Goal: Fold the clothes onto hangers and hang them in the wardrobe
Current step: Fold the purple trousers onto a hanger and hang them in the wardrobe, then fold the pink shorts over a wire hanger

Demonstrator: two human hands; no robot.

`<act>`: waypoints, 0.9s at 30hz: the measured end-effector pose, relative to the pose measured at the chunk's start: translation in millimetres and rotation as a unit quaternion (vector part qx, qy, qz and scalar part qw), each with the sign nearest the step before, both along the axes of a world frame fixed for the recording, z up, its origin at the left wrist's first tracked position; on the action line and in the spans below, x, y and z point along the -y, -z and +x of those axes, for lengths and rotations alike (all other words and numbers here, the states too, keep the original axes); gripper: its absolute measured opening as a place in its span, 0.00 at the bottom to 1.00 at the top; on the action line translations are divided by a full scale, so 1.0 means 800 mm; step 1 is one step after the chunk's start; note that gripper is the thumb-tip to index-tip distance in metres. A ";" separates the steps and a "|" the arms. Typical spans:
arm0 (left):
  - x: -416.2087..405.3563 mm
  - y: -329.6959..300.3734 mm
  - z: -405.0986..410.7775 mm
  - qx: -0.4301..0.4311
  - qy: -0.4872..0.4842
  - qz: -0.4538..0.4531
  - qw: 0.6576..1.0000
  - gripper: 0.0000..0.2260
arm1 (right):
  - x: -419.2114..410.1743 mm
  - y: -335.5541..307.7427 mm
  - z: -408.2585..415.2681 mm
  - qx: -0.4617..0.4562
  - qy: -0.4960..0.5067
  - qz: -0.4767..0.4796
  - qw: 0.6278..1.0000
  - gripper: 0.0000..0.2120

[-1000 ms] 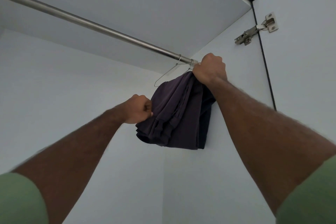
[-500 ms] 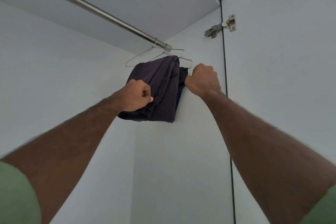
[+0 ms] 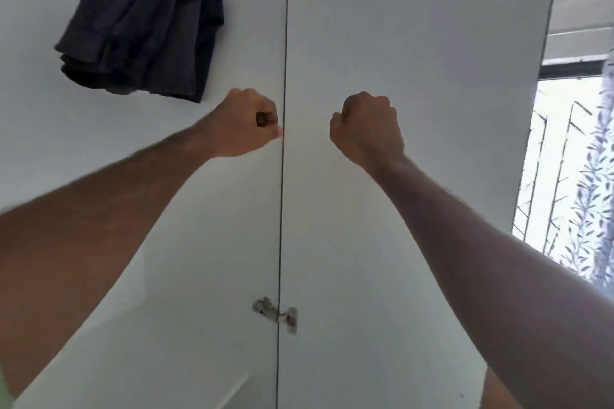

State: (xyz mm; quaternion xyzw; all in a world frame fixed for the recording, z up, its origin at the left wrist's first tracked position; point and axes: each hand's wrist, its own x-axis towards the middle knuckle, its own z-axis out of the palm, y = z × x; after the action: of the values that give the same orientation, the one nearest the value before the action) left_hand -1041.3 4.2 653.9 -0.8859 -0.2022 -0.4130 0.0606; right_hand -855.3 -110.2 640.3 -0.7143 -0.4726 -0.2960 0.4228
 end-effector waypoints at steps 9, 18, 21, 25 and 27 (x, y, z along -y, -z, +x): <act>0.207 0.167 0.199 -0.018 0.152 -0.130 0.980 0.11 | 0.248 0.155 0.129 -0.046 0.136 -0.110 0.983 0.10; 0.509 0.376 0.358 -0.125 0.315 -0.300 0.892 0.08 | 0.617 0.376 0.220 -0.217 0.298 -0.222 0.903 0.12; 0.621 0.426 0.405 -0.169 0.378 -0.297 0.861 0.09 | 0.745 0.427 0.226 -0.268 0.369 -0.235 0.858 0.12; 0.763 0.468 0.461 -0.254 0.440 -0.305 0.805 0.08 | 0.893 0.470 0.226 -0.314 0.459 -0.229 0.799 0.11; 0.838 0.487 0.490 -0.274 0.485 -0.284 0.781 0.11 | 0.964 0.484 0.221 -0.342 0.508 -0.217 0.760 0.11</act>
State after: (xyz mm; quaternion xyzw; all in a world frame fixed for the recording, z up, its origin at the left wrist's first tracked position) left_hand -649.2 -666.5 264.4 -0.9198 0.1709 -0.0518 -0.3493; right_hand -678.8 -881.5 252.8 -0.9761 0.0842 -0.0930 0.1777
